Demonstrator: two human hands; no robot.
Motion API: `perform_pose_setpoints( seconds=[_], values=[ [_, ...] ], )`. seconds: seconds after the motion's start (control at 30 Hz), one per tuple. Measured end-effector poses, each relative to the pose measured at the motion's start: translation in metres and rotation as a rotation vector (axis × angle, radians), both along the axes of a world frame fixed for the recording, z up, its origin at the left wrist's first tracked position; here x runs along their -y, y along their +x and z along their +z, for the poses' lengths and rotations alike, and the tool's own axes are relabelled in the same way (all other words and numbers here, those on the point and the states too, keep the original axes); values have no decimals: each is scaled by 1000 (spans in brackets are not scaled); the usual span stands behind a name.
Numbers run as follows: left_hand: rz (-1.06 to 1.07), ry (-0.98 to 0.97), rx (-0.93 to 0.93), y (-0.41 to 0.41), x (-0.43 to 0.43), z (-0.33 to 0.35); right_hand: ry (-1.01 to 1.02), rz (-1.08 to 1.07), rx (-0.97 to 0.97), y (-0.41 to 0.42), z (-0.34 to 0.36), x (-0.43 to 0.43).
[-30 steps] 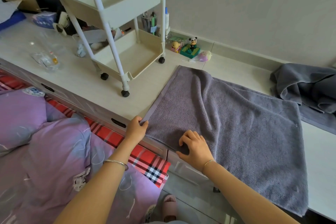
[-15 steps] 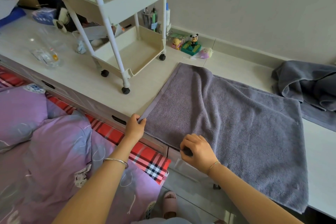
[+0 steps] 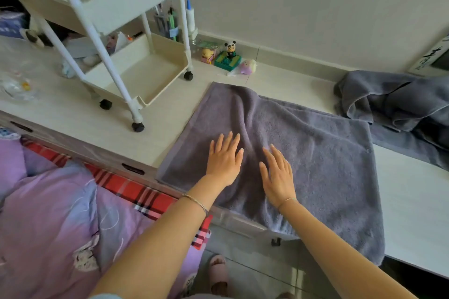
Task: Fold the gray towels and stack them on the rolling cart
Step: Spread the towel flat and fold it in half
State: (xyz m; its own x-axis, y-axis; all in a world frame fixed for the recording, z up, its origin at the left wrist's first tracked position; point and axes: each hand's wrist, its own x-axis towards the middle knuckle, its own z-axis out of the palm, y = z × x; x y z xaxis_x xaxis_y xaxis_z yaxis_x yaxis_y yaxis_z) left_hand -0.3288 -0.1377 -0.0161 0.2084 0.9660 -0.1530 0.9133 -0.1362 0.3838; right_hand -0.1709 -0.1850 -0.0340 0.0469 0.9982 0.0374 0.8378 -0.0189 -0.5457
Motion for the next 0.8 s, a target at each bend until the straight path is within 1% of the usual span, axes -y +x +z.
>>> perform_pose_setpoints(
  seconds=[0.07, 0.17, 0.2, 0.33, 0.4, 0.5, 0.57, 0.63, 0.7, 0.8],
  values=[
    [-6, -73, -52, 15, 3, -13, -111, -1, 59, 14, -4, 2],
    [16, -9, -172, 20, 9, -31, -153, -6, 268, 53, -15, 18],
    [21, 17, -181, 19, 10, -35, -156, -37, 300, 68, -17, 24],
    [50, 81, -143, 19, 11, -40, -193, -285, 324, 139, -17, 46],
    [54, 98, -142, 21, 10, -39, -218, -411, 304, 172, -15, 58],
    [40, 89, -166, 22, 9, -38, -276, -485, 300, 196, -12, 65],
    [68, 84, -135, 26, 6, -35, -235, -488, 270, 194, -8, 55],
    [121, 131, -75, 33, -3, -30, -127, -427, 200, 182, -2, 38],
    [124, 171, -44, 38, -10, -28, -62, -304, 152, 166, 5, 19],
    [67, 132, -91, 42, -15, -36, -101, -106, 187, 145, 7, -8]
  ],
)
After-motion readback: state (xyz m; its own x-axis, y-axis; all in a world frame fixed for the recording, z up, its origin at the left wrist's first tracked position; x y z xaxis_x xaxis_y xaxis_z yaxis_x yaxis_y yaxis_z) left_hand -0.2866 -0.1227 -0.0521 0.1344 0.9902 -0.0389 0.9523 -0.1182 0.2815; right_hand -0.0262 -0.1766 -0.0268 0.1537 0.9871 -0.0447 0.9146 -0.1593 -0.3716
